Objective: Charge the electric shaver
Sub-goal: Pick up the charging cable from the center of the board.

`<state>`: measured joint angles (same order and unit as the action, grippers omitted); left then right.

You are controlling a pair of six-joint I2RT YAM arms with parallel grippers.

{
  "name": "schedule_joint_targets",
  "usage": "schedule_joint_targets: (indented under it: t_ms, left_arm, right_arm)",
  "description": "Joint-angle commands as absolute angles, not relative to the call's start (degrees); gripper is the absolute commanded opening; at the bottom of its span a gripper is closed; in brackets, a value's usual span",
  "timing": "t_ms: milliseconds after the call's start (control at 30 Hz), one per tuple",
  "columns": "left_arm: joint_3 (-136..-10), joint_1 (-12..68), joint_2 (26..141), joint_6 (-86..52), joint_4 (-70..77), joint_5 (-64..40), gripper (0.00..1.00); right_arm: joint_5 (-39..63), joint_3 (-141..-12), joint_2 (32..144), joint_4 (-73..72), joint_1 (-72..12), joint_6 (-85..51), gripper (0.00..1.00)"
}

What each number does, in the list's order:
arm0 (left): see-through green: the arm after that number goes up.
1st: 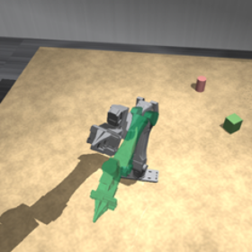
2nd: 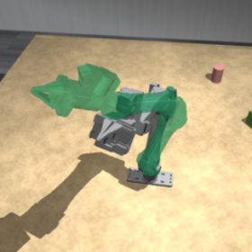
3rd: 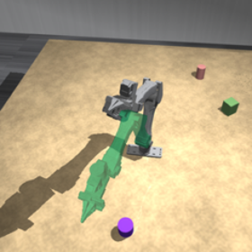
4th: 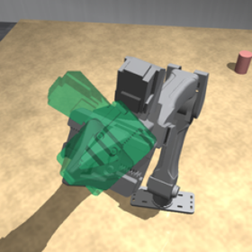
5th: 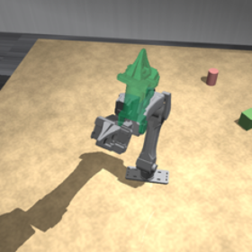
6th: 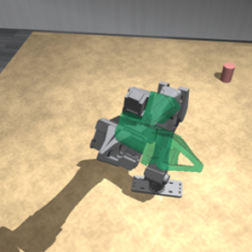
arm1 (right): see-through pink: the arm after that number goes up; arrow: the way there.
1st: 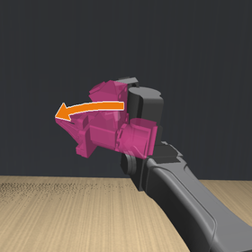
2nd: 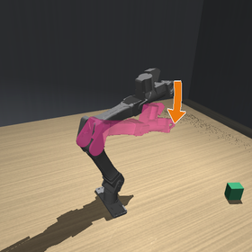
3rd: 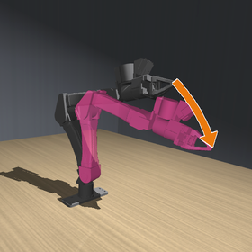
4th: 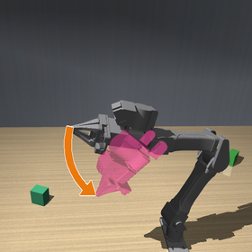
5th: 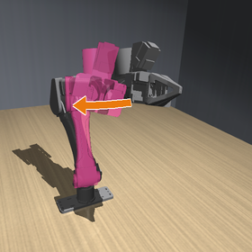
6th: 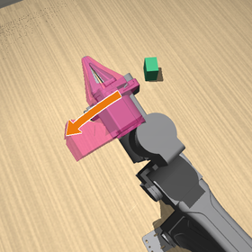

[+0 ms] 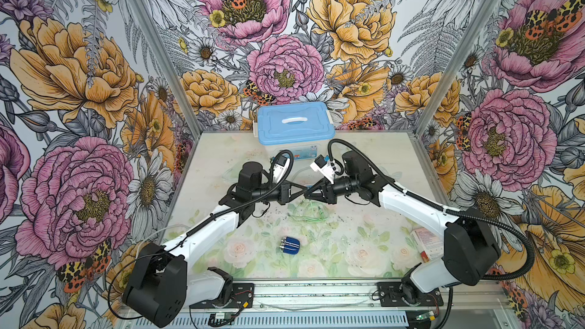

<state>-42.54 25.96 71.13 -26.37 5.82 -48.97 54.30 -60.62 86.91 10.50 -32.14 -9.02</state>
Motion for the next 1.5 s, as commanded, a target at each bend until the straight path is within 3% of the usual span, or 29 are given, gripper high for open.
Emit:
schedule_joint_targets:
  t_ms: [0,133,733,1067,1100,1133,1200,1233,1467]
  left_arm:
    - [-44.3,26.2,71.3,-24.9,7.2,-51.5,0.00]
    - [-44.0,25.5,70.9,-24.6,6.9,-51.3,0.00]
    - [-43.8,24.3,69.4,-23.6,5.5,-50.6,0.00]
    - [-43.3,24.7,69.6,-23.8,5.4,-50.1,0.00]
    - [-43.2,24.6,69.5,-23.7,5.2,-49.8,0.03]
    - [-43.0,24.5,69.5,-23.7,5.0,-49.5,0.12]
    - [-43.0,24.3,69.1,-23.0,3.3,-48.4,0.47]
    - [-43.5,24.2,68.6,-21.7,0.4,-47.4,0.57]
    - [-56.2,23.2,59.5,2.7,-40.0,-25.1,0.73]
  right_arm:
    - [51.9,-61.7,86.9,9.8,-31.9,-8.3,0.07]
    - [51.5,-60.8,86.1,9.8,-31.6,-8.7,0.04]
    - [51.7,-59.6,85.2,9.8,-31.6,-9.1,0.21]
    - [51.5,-60.1,84.9,9.8,-31.6,-9.2,0.00]
    - [51.5,-60.0,84.7,9.7,-31.6,-9.3,0.00]
    - [51.4,-59.9,84.5,9.8,-31.6,-9.4,0.00]
    - [51.1,-59.6,84.2,9.8,-31.6,-9.5,0.00]
    - [50.9,-59.2,84.0,9.8,-31.5,-9.6,0.00]
    - [47.6,-52.6,82.5,10.4,-29.6,-10.6,0.00]
